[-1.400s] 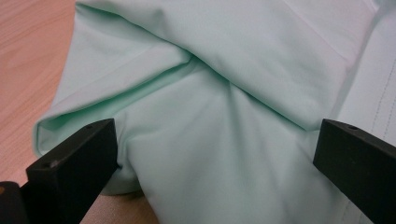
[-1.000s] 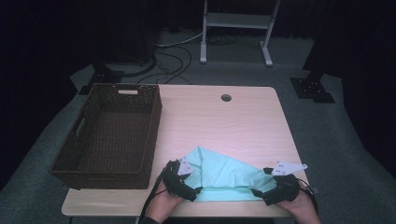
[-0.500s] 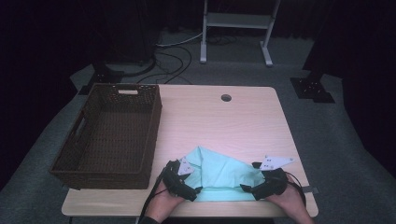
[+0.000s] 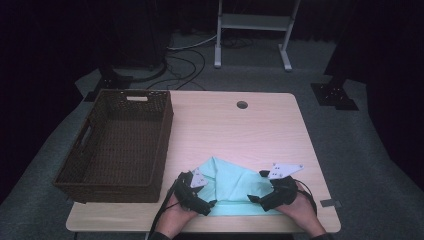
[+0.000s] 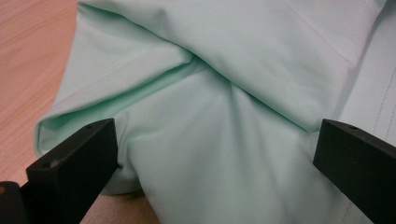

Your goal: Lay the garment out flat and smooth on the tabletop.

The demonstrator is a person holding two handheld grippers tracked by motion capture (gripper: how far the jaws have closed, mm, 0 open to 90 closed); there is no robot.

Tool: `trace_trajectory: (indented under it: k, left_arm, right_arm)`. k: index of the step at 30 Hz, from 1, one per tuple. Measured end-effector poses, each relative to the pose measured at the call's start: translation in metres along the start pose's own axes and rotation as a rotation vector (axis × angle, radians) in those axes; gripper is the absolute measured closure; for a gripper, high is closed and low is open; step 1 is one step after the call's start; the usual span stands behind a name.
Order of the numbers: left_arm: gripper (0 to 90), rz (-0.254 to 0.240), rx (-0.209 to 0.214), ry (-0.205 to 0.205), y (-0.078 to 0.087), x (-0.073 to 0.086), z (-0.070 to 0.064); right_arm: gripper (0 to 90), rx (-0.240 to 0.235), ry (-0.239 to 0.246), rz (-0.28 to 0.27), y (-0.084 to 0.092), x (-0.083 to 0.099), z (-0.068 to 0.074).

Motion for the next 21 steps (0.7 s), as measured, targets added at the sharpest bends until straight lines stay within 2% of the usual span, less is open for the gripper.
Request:
trace_trajectory:
  k: [10, 21]
  left_arm:
    - [0.0, 0.0, 0.0, 0.001, 0.0, 0.0, 0.0]
    - [0.0, -0.001, 0.0, 0.002, 0.0, 0.0, 0.0]
  right_arm:
    - [6.1, -0.034, 0.014, -0.018, -0.012, -0.011, 0.005]
    - [17.4, -0.053, 0.059, -0.032, -0.025, -0.021, 0.018]
Point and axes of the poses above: each handheld gripper's, and its own axes: y roughly backward along the jaws, x roughly out of its underside, z roughly to its left, the point moved 9 cm from there along -y, roughly forward along the jaws, and after that the axes turned 4 degrees about -x, right-handed, at the moved point
